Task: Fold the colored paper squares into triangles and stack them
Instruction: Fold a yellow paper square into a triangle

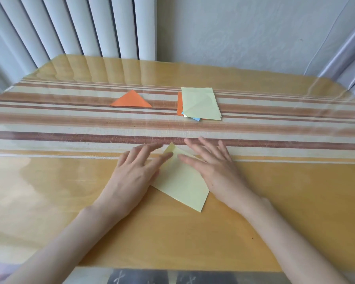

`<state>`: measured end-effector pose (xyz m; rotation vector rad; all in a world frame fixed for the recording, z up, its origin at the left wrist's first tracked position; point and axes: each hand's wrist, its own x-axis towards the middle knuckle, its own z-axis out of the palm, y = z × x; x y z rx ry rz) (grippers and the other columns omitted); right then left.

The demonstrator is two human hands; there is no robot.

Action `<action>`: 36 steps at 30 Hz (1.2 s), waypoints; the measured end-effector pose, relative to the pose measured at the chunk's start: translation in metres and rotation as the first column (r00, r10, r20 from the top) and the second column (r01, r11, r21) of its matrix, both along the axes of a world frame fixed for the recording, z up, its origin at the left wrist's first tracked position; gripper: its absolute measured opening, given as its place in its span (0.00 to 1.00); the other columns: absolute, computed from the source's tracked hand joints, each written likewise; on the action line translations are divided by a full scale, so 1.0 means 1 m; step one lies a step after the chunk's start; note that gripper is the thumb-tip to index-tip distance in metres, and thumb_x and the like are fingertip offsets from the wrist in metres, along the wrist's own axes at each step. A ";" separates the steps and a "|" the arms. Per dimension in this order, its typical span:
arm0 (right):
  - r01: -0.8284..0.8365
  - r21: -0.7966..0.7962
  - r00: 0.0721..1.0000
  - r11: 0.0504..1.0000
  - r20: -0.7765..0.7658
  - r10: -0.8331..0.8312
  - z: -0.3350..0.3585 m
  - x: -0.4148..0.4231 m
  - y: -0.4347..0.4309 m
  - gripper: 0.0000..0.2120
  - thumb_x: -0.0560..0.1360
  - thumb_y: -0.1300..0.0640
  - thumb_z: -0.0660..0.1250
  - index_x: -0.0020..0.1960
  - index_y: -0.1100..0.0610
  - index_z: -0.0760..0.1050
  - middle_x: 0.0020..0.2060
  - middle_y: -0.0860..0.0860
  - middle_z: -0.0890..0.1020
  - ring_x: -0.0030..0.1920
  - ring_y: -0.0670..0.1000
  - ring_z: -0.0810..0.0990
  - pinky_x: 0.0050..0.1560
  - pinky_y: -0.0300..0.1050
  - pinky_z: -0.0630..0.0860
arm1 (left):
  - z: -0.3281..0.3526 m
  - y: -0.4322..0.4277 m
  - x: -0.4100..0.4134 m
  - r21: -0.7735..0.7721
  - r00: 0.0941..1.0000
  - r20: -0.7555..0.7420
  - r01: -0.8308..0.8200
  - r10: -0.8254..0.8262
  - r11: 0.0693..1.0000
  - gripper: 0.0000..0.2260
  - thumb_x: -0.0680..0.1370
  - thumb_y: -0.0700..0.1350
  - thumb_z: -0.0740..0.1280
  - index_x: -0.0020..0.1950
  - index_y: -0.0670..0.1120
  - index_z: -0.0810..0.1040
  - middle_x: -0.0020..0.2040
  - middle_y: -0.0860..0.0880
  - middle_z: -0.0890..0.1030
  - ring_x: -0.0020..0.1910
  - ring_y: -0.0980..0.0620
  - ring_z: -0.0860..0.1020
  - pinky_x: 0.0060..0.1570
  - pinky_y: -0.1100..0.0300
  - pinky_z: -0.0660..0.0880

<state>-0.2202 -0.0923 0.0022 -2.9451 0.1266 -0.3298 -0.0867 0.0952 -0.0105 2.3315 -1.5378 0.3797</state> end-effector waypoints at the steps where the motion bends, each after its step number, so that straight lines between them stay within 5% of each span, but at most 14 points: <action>1: -0.073 -0.030 0.995 0.997 -0.067 0.071 0.000 -0.001 0.000 0.39 0.69 0.78 0.62 0.73 0.47 0.67 0.76 0.48 0.61 0.75 0.52 0.57 0.75 0.52 0.43 | 0.000 0.001 0.003 0.061 0.997 0.025 0.077 -0.079 0.995 0.23 0.74 0.37 0.61 0.69 0.51 0.71 0.68 0.49 0.73 0.65 0.46 0.70 0.60 0.51 0.66; 5: -0.068 0.055 0.983 0.996 -0.166 0.076 0.006 -0.002 0.002 0.40 0.68 0.79 0.53 0.74 0.48 0.64 0.74 0.45 0.62 0.75 0.45 0.58 0.74 0.42 0.39 | 0.004 0.011 0.011 0.197 0.978 -0.147 0.176 -0.148 0.965 0.26 0.75 0.40 0.51 0.72 0.50 0.71 0.71 0.56 0.71 0.70 0.52 0.69 0.68 0.51 0.65; 9: 0.009 -0.029 0.997 1.000 -0.074 -0.011 0.008 0.006 0.021 0.28 0.69 0.66 0.49 0.65 0.59 0.76 0.65 0.54 0.77 0.65 0.51 0.75 0.73 0.49 0.56 | 0.002 0.022 -0.004 0.237 0.964 -0.255 0.133 -0.070 0.962 0.29 0.80 0.64 0.41 0.78 0.56 0.55 0.77 0.61 0.53 0.77 0.56 0.48 0.73 0.58 0.43; 13: -0.078 0.064 0.983 0.995 -0.163 0.087 0.011 0.028 0.036 0.31 0.76 0.52 0.39 0.77 0.56 0.55 0.77 0.48 0.57 0.76 0.43 0.52 0.75 0.42 0.41 | 0.003 0.023 -0.011 0.260 0.971 -0.237 0.109 -0.046 0.959 0.32 0.77 0.71 0.38 0.78 0.59 0.45 0.76 0.64 0.44 0.77 0.57 0.42 0.73 0.56 0.38; 18: -0.007 0.039 0.968 0.999 -0.249 0.017 0.005 0.033 0.028 0.29 0.78 0.45 0.35 0.79 0.47 0.44 0.77 0.40 0.45 0.76 0.41 0.39 0.74 0.46 0.33 | 0.006 0.039 -0.017 0.298 0.979 -0.202 0.100 -0.039 0.949 0.32 0.79 0.70 0.44 0.79 0.54 0.52 0.78 0.58 0.52 0.77 0.53 0.49 0.72 0.54 0.43; 24: 0.212 -0.123 0.951 0.970 -0.205 -0.233 0.011 0.022 0.015 0.28 0.82 0.42 0.37 0.78 0.51 0.38 0.77 0.45 0.39 0.75 0.49 0.32 0.73 0.50 0.30 | 0.003 0.063 -0.022 0.307 0.986 -0.162 0.098 -0.050 0.947 0.30 0.80 0.67 0.47 0.79 0.54 0.54 0.77 0.58 0.57 0.77 0.51 0.55 0.71 0.52 0.48; 26: 0.107 -0.121 0.985 0.987 -0.124 -0.122 0.012 0.003 0.015 0.29 0.81 0.41 0.40 0.78 0.52 0.45 0.78 0.46 0.46 0.76 0.48 0.37 0.74 0.47 0.32 | 0.003 0.063 -0.022 0.283 0.984 -0.172 0.091 -0.043 0.955 0.30 0.80 0.67 0.47 0.78 0.54 0.56 0.77 0.58 0.58 0.76 0.51 0.56 0.71 0.53 0.48; 29: -0.070 0.067 0.969 0.995 -0.232 0.084 0.010 -0.025 0.023 0.33 0.77 0.34 0.42 0.78 0.47 0.51 0.77 0.41 0.46 0.75 0.39 0.39 0.74 0.42 0.34 | 0.003 0.058 -0.021 0.204 0.974 -0.223 0.090 -0.043 0.975 0.28 0.80 0.66 0.47 0.75 0.54 0.65 0.75 0.59 0.64 0.75 0.52 0.61 0.71 0.56 0.52; 36: 0.053 0.134 0.967 0.990 -0.256 -0.017 0.012 -0.033 0.033 0.37 0.71 0.30 0.44 0.77 0.43 0.51 0.76 0.37 0.46 0.72 0.33 0.39 0.67 0.29 0.31 | 0.002 0.047 -0.018 -0.033 0.917 -0.376 -0.156 0.132 0.987 0.34 0.72 0.68 0.56 0.72 0.49 0.66 0.67 0.54 0.69 0.63 0.55 0.67 0.63 0.62 0.59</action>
